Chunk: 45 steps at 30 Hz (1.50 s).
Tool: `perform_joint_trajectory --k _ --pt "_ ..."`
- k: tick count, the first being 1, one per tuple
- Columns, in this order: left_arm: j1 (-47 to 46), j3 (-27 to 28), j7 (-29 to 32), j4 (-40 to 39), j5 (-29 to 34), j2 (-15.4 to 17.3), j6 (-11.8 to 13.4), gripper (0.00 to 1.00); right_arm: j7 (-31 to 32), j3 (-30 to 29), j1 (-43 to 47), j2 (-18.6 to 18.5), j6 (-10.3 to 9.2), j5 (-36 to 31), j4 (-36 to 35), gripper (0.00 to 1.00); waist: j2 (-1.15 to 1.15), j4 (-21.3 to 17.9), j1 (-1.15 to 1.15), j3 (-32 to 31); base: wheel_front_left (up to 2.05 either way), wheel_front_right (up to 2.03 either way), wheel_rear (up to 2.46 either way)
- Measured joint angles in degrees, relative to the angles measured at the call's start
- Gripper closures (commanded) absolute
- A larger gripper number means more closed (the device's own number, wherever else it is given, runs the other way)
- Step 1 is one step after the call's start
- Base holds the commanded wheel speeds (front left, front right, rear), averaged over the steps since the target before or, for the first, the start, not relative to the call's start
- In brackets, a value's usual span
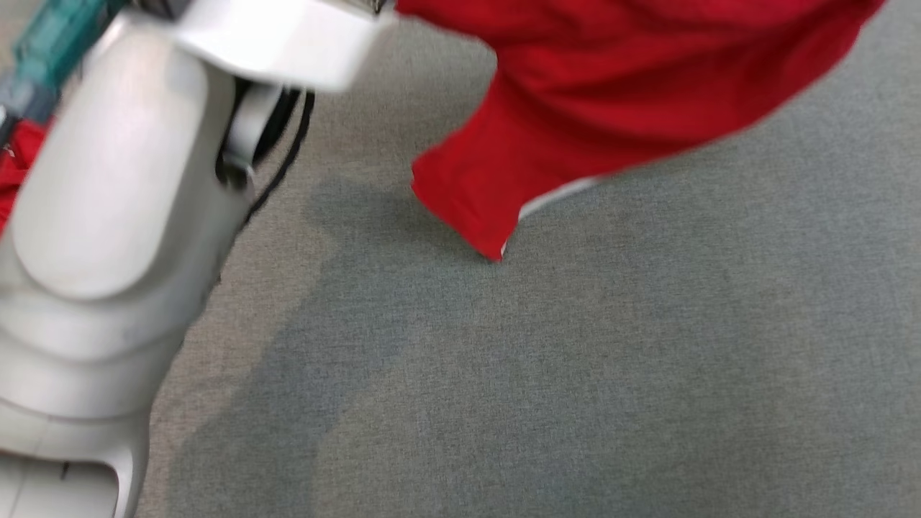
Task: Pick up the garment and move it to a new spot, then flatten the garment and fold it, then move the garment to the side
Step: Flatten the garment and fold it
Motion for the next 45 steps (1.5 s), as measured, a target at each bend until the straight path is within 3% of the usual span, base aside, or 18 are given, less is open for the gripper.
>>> perform_joint_trajectory --k 5,12,20,26,31,35,45 --pt "-9.79 1.08 -3.37 11.61 -0.18 -2.14 -3.16 1.0 -2.9 4.83 -12.05 1.88 0.01 5.2 8.26 1.0 0.0 -0.04 0.0 2.59 0.0 0.0 0.0" --pt "-17.96 4.11 -4.52 26.44 -1.54 -5.04 -6.54 1.0 -8.24 10.02 -23.21 5.57 0.0 11.09 23.19 1.0 0.0 0.34 0.0 1.21 0.0 0.0 0.0" --pt "-15.4 4.43 -4.52 44.13 -6.32 -8.02 -9.57 1.0 -9.64 17.74 -24.71 10.09 0.0 15.19 40.03 1.0 0.0 1.16 0.0 1.04 0.0 0.0 0.0" --pt "-8.83 3.61 -4.49 54.34 -11.24 -8.99 -10.53 1.0 -9.91 24.81 -19.89 11.95 0.0 17.77 46.97 1.0 0.0 1.51 0.0 1.98 0.0 0.0 0.0" --pt "-4.16 3.71 -4.5 53.33 -14.18 -9.04 -10.71 1.0 -10.03 29.54 -15.67 11.09 0.0 20.64 46.64 1.0 0.0 1.51 0.0 3.35 0.0 0.0 0.0" --pt "0.15 4.39 -4.5 49.48 -12.81 -9.1 -10.71 1.0 -10.14 32.28 -11.44 9.14 0.0 21.76 43.98 1.0 0.0 1.56 0.0 3.27 0.0 0.0 0.0" --pt "27.61 12.21 -4.52 27.19 -5.46 -9.13 -10.7 1.0 -10.31 26.74 12.83 6.17 0.01 20.29 28.49 1.0 0.0 1.04 0.0 -2.57 0.0 0.0 0.0"
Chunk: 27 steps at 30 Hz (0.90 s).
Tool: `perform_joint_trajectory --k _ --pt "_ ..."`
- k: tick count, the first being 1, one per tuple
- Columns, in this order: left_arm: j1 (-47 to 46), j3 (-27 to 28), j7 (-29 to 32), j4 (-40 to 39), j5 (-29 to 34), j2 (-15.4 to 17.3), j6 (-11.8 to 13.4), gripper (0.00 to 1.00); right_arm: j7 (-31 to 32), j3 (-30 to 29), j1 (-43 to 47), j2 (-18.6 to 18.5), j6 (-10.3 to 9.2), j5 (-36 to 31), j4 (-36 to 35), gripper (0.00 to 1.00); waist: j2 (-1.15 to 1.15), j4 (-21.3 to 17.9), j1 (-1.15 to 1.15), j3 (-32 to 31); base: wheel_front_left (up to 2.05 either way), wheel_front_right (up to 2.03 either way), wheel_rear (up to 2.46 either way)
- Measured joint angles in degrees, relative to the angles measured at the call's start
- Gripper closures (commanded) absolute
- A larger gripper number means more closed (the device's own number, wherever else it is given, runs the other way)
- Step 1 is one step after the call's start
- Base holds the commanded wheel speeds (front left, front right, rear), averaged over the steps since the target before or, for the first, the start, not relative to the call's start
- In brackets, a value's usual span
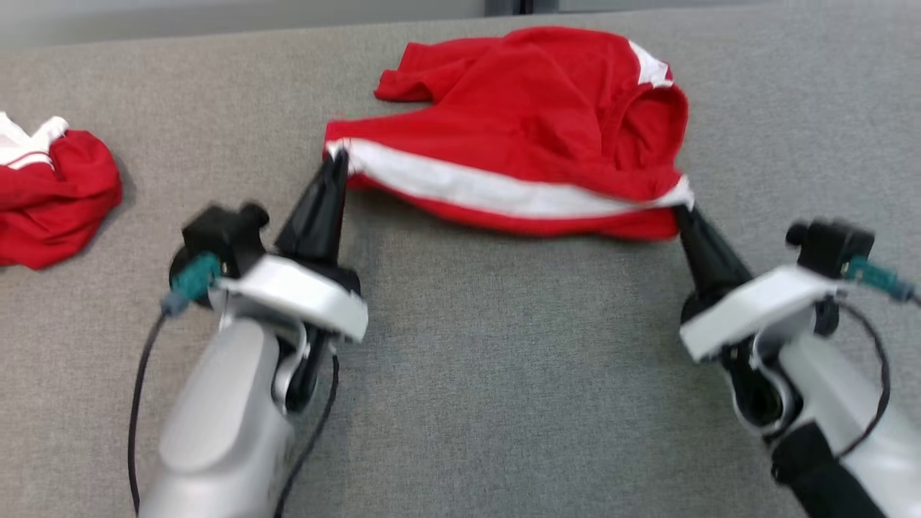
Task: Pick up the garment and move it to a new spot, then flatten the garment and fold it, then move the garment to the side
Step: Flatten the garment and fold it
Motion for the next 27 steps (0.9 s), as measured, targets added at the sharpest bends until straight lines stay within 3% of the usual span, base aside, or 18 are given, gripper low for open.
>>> perform_joint_trajectory --k 9,14,22,27 --pt "23.53 2.37 0.0 -20.54 4.2 0.01 0.0 1.0 0.0 -6.9 19.76 0.42 -0.01 -4.54 -12.88 1.0 0.0 -1.34 0.0 -5.47 0.0 0.0 0.0" --pt "34.1 3.85 0.0 -29.24 4.71 0.02 1.29 1.0 0.0 -11.78 29.59 1.1 -0.01 -6.75 -18.28 1.0 0.0 -1.97 0.0 -8.36 0.0 0.0 0.0" --pt "47.4 4.93 0.02 -40.8 6.25 0.0 4.38 1.0 0.0 -16.36 44.64 2.82 0.01 -9.69 -26.25 1.0 0.0 -2.05 0.0 -12.68 0.0 0.0 0.0" --pt "52.19 4.67 0.02 -44.08 6.75 0.01 5.27 1.0 0.01 -18.08 50.37 3.94 0.02 -11.25 -29.51 1.0 0.0 -2.72 0.0 -14.38 0.0 0.0 0.0"
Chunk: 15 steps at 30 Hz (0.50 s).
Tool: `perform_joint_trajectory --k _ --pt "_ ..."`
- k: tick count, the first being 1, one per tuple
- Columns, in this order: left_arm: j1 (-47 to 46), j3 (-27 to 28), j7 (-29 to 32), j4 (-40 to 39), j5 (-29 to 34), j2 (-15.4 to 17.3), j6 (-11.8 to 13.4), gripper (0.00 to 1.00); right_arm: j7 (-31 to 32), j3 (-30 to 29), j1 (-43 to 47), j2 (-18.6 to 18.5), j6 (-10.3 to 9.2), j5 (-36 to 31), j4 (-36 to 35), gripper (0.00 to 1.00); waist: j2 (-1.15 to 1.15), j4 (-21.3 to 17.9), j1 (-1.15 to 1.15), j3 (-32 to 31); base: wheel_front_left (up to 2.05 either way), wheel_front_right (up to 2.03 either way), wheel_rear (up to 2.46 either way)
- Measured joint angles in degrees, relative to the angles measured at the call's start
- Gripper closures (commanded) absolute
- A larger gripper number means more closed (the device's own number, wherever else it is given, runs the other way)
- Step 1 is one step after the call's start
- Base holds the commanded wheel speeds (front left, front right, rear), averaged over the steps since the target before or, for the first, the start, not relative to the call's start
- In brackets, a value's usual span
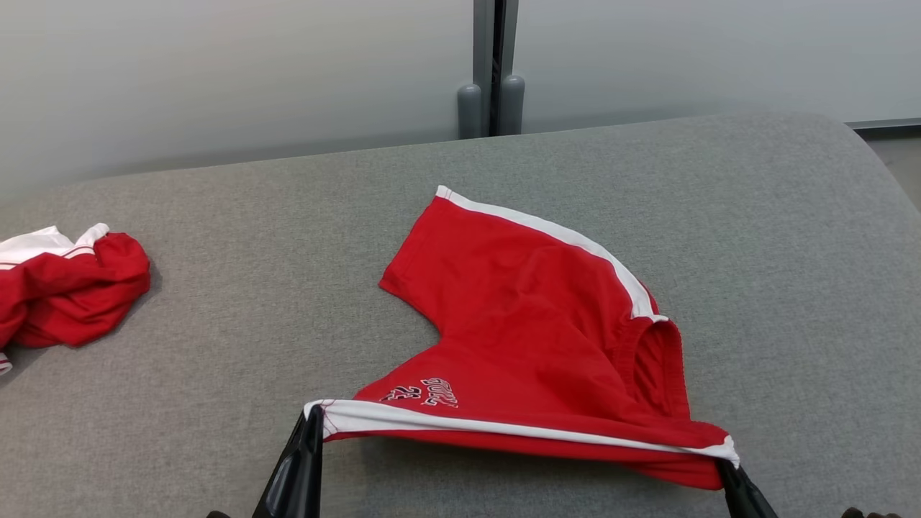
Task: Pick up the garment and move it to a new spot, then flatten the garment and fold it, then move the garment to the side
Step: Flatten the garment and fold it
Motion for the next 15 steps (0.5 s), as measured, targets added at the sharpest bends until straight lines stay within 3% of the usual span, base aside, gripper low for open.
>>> perform_joint_trajectory --k 7,15 --pt "-3.32 -0.41 -0.01 2.46 1.32 0.59 -1.57 1.0 1.83 -2.02 -2.01 1.53 -0.01 -0.19 -0.88 1.0 0.0 -1.13 0.0 0.99 0.0 0.0 0.0" --pt "-19.08 -2.0 3.61 8.68 2.27 2.22 -3.2 1.0 4.49 -3.8 -10.73 2.42 -0.01 3.05 -1.54 1.0 0.0 -1.86 0.0 5.64 0.0 0.0 0.0"
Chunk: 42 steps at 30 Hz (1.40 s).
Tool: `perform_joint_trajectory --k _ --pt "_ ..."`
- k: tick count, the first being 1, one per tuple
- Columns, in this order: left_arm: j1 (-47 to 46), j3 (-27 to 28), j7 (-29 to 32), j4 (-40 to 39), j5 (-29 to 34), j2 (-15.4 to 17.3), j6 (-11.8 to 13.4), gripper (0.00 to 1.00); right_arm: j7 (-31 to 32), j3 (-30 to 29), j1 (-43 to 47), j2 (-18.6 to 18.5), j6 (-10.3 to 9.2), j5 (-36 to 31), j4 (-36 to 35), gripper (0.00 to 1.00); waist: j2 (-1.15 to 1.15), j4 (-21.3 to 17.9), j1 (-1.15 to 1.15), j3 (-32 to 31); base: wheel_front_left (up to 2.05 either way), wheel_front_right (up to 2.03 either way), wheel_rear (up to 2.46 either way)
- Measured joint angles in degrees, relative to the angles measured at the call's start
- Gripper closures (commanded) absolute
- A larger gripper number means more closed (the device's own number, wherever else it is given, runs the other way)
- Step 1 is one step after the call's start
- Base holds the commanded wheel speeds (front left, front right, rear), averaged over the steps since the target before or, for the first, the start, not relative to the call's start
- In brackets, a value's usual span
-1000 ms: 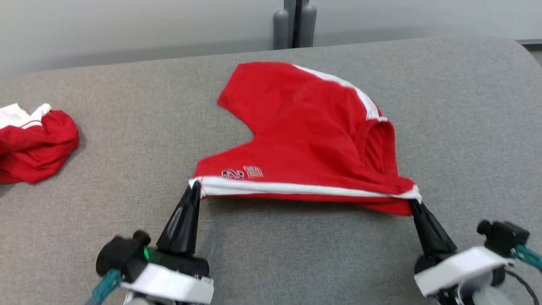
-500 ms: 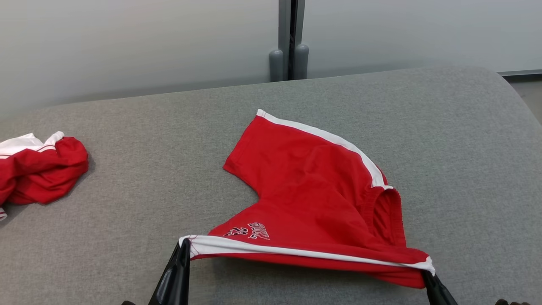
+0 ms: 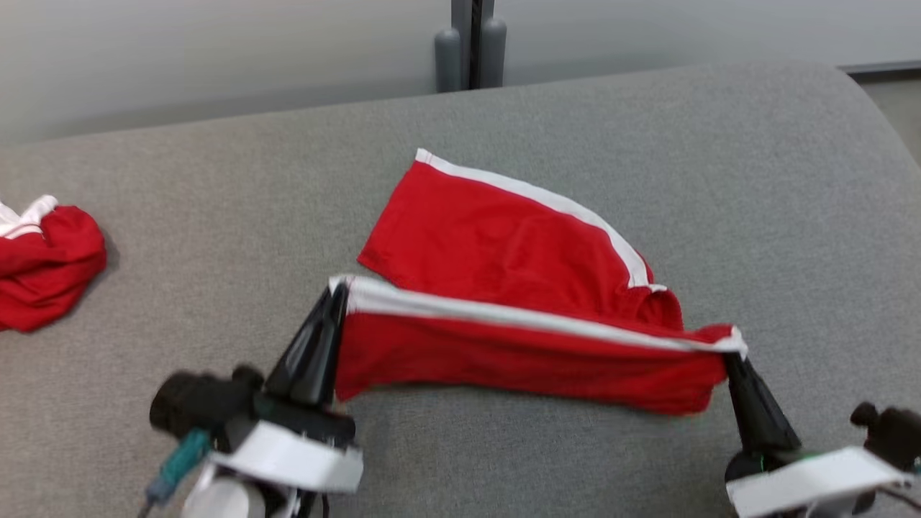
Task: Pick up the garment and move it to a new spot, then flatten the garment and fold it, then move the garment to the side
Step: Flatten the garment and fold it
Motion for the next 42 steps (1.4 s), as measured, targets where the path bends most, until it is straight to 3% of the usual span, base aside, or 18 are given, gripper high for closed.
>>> perform_joint_trajectory --k 9,18,34,36,37,38,39,42 --pt "-21.66 -1.52 4.39 11.91 0.04 1.27 -1.34 1.0 1.12 -0.75 -12.94 0.88 -0.01 1.25 3.36 1.0 0.0 -0.98 0.0 7.73 0.0 0.0 0.0" --pt "-39.41 -2.99 3.78 29.98 0.03 1.23 -1.87 1.0 -0.43 0.76 -22.74 3.21 -0.01 1.77 9.77 1.0 0.0 -2.7 0.0 14.66 0.0 0.0 0.0" --pt "-56.56 -4.85 -1.87 57.8 -2.69 -0.42 -2.16 1.0 -2.5 6.19 -28.69 4.85 -0.01 4.87 14.55 1.0 0.0 -7.8 0.0 20.73 0.0 0.0 0.0" --pt "-57.03 -5.12 -1.97 59.06 -3.13 -0.55 -2.16 1.0 -2.65 6.57 -28.75 4.81 -0.01 5.09 14.55 0.59 0.0 -7.99 0.0 20.83 0.0 0.0 0.0" --pt "-57.46 -5.5 -2.12 60.01 -3.68 -0.65 -2.16 0.99 -2.66 6.98 -28.76 4.67 -0.01 5.22 14.57 0.27 0.0 -8.15 0.0 20.9 0.0 0.0 0.0" --pt "-57.73 -5.78 -2.2 60.84 -4.32 -0.74 -2.18 0.42 -2.67 7.49 -28.76 4.42 -0.01 5.21 14.58 0.04 0.0 -8.31 0.0 20.93 0.0 0.0 0.0" --pt "-57.99 -6.27 -2.41 61.6 -5.06 -0.77 -2.18 0.0 -2.69 8.29 -28.78 3.98 -0.01 5.14 14.57 0.0 0.0 -8.44 0.0 20.92 0.0 0.0 0.0" --pt "-58.42 -7.64 -2.92 62.58 -6.21 -1.01 -2.18 0.0 -3.15 10.25 -28.67 1.98 -0.01 3.96 14.55 0.0 0.0 -8.57 0.0 20.74 0.0 0.0 0.0"
